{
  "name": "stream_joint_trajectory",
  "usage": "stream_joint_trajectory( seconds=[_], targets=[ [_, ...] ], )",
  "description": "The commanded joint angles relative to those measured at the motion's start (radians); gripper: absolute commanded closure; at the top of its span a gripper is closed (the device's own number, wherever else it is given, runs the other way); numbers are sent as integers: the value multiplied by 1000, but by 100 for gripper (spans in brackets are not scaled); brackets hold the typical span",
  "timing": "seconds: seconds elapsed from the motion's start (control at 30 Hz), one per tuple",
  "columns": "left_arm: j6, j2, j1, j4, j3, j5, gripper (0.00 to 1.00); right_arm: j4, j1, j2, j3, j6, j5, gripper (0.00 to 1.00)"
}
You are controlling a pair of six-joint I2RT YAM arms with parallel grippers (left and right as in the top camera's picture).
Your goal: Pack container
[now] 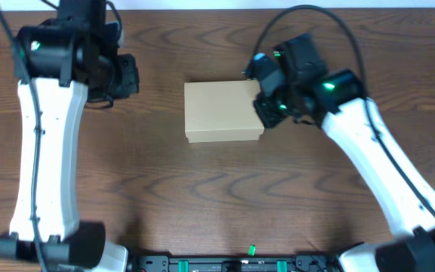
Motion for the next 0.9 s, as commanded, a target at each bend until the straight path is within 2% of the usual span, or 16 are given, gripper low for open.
stream_joint_trajectory(
  seconds=[0.0, 0.1, 0.2, 0.4, 0.53, 0.73, 0.77, 0.8, 0.83, 0.87],
  targets=[
    [31, -129, 3, 24, -135, -14, 94, -5, -32, -90, -80, -35, -24, 99],
    [31, -279, 3, 95, -306, -15, 94, 17, -45, -188, -170, -35, -24, 98],
    [-4, -539, 3, 246, -599, -3, 94, 82, -56, -363, -341, -33, -27, 98],
    [-84, -845, 3, 427, -948, 38, 94, 205, -80, -613, -594, 50, -31, 99],
    [-159, -945, 3, 512, -1112, 44, 94, 253, -86, -768, -721, 113, -30, 99],
    [-215, -950, 3, 620, -1252, 45, 94, 234, -87, -917, -824, 146, 90, 99],
    [-215, -950, 3, 639, -1265, 44, 88, 234, -87, -922, -828, 151, 102, 99],
    [-215, -950, 3, 648, -1268, 41, 76, 237, -87, -922, -828, 152, 105, 97],
    [-214, -950, 3, 652, -1269, 39, 60, 242, -87, -921, -828, 152, 105, 89],
    [-214, -950, 3, 660, -1269, 37, 40, 247, -87, -922, -828, 152, 107, 76]
  ],
)
